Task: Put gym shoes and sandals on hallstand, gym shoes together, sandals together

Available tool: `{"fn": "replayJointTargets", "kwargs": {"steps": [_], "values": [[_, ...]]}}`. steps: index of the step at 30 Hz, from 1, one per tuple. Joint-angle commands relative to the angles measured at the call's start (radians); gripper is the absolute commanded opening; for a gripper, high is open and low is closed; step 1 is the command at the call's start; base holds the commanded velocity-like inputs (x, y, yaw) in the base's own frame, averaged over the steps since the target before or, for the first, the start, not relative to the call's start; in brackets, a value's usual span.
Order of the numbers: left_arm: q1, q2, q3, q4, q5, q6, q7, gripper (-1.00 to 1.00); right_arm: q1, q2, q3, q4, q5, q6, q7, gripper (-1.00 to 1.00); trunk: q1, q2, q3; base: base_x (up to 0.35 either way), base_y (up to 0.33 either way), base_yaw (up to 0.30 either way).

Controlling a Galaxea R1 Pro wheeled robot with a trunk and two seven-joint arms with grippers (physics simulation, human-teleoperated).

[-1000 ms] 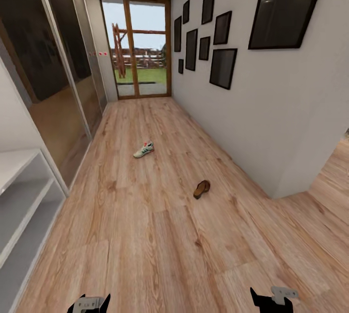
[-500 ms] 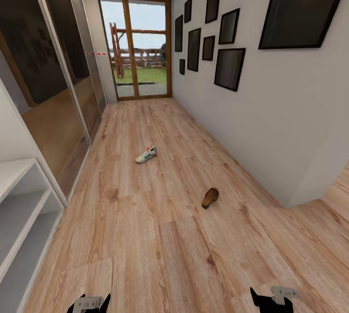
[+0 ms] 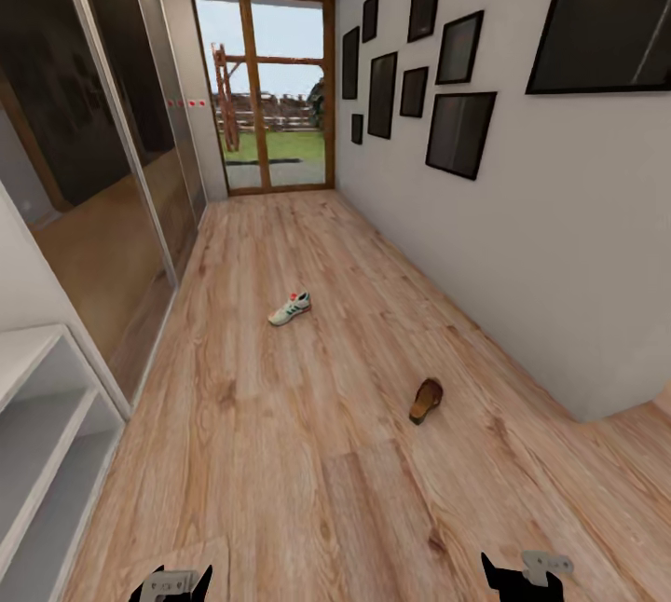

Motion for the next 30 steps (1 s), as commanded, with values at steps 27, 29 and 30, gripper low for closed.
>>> {"fn": "replayJointTargets", "kwargs": {"steps": [27, 29, 30], "values": [[-0.001, 0.000, 0.003, 0.001, 0.010, 0.000, -0.010, 1.00, 0.000, 0.000, -0.008, 0.001, -0.001, -0.002, 0.009, 1.00, 0.000, 0.000, -0.001, 0.335, 0.017, -0.272], [-0.001, 0.000, 0.003, 0.001, 0.010, 0.000, -0.010, 1.00, 0.000, -0.001, -0.008, 0.001, -0.001, -0.002, 0.009, 1.00, 0.000, 0.000, -0.001, 0.338, 0.000, -0.295], [-0.001, 0.000, 0.003, 0.001, 0.010, 0.000, -0.010, 1.00, 0.000, -0.001, -0.008, 0.001, -0.001, -0.002, 0.009, 1.00, 0.000, 0.000, -0.001, 0.338, 0.000, -0.295]]}}
